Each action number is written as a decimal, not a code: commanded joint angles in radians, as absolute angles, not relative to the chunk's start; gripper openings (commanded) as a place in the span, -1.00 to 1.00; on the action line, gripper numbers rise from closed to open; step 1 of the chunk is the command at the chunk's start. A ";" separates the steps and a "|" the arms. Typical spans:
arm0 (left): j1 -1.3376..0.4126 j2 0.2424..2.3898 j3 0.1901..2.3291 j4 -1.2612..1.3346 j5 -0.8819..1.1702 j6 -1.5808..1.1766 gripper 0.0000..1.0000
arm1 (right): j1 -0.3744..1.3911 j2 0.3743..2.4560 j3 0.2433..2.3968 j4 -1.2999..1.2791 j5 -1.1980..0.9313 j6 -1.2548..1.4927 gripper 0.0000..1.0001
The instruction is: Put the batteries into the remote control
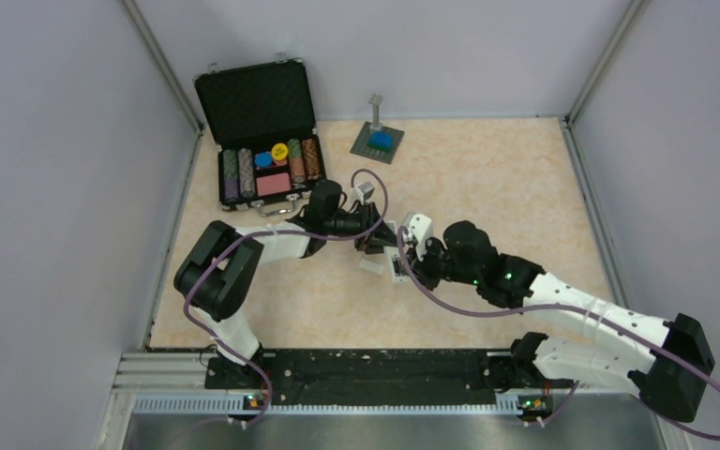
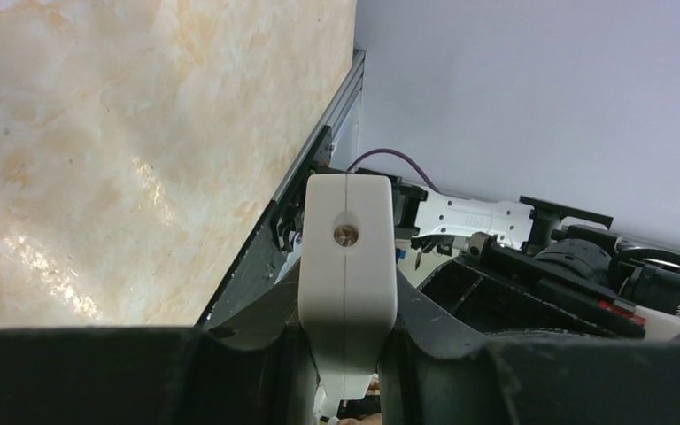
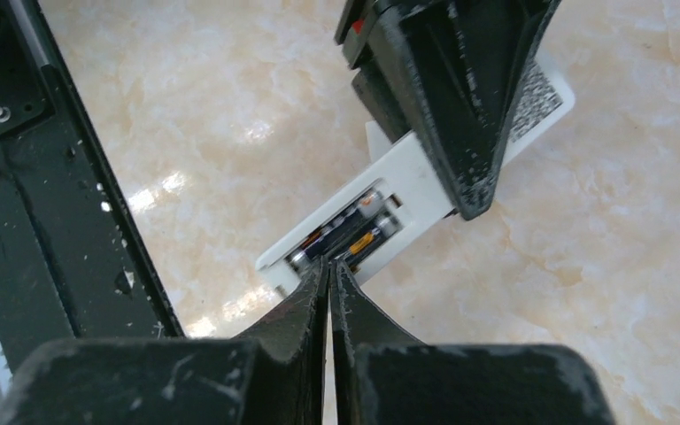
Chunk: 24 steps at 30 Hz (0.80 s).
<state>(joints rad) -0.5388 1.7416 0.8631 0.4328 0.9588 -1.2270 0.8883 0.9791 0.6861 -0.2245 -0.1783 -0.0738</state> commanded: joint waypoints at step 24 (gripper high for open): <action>-0.557 1.536 0.956 0.075 0.926 -0.902 -1.00 | 0.889 0.993 0.938 -0.375 -0.022 0.287 -0.55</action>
<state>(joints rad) -0.5537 1.6066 0.9119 0.1295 0.9424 -1.0016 0.8883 1.0279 0.8249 -0.3248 -0.0784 0.1257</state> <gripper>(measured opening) 0.296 0.205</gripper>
